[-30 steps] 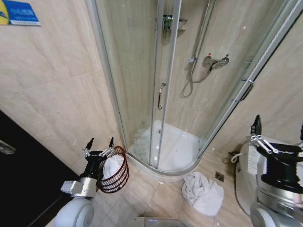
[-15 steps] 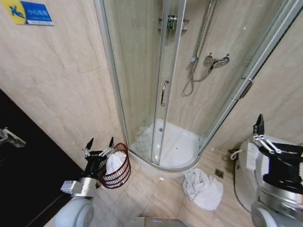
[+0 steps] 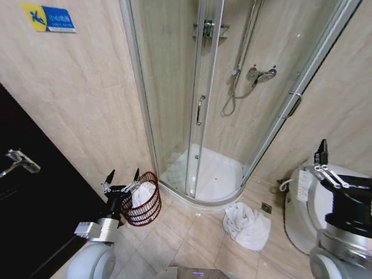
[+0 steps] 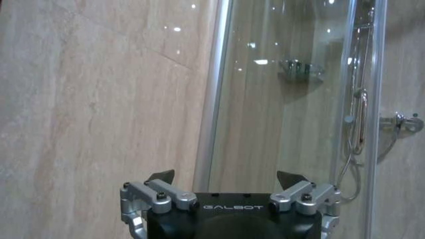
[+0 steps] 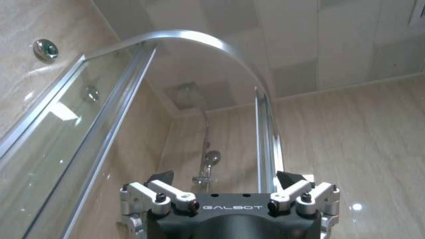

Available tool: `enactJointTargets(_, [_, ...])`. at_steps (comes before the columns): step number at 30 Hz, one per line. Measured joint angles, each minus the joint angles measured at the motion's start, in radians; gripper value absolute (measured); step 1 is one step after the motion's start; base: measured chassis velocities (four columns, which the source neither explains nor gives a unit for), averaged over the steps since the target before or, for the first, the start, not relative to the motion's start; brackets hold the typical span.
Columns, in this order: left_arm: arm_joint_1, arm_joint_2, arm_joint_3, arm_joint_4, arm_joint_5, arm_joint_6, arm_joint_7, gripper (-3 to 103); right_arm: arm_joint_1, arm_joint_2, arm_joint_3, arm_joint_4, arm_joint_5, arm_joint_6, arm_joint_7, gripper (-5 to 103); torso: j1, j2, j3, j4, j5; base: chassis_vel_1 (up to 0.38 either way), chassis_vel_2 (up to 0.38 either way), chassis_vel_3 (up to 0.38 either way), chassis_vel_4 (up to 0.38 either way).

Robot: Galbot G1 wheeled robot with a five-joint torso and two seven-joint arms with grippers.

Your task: Discard the used towel into the hamper.

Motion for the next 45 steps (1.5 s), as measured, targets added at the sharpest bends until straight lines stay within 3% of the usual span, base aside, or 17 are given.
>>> enactJointTargets(20, [0.000, 0.000, 0.000, 0.000, 0.000, 0.000, 0.000, 100, 0.003, 0.013, -0.004, 0.000, 0.001, -0.012, 0.010, 100, -0.001, 0.000, 0.000, 0.0000, -0.0002, -0.004, -0.012, -0.008, -0.004])
enactJointTargets(34, [0.000, 0.000, 0.000, 0.000, 0.000, 0.000, 0.000, 100, 0.000, 0.018, 0.003, 0.000, 0.005, 0.015, 0.010, 100, -0.001, 0.000, 0.000, 0.0000, 0.0003, -0.146, -0.143, 0.144, 0.155])
enactJointTargets(36, [0.000, 0.000, 0.000, 0.000, 0.000, 0.000, 0.000, 100, 0.000, 0.018, 0.003, 0.000, 0.005, 0.025, 0.010, 100, -0.001, 0.000, 0.000, -0.0009, -0.0004, -0.192, -0.240, 0.187, 0.193])
enactJointTargets(39, [0.000, 0.000, 0.000, 0.000, 0.000, 0.000, 0.000, 100, 0.002, 0.017, 0.003, 0.000, 0.004, 0.030, 0.007, 100, 0.000, 0.000, 0.000, -0.0003, 0.0009, -0.118, -0.156, 0.166, 0.026])
enactJointTargets(45, [0.000, 0.000, 0.000, 0.000, 0.000, 0.000, 0.000, 100, 0.006, 0.019, -0.003, 0.000, 0.003, 0.020, 0.007, 100, -0.001, 0.000, 0.000, 0.0003, 0.0001, 0.010, -0.043, 0.060, 0.043])
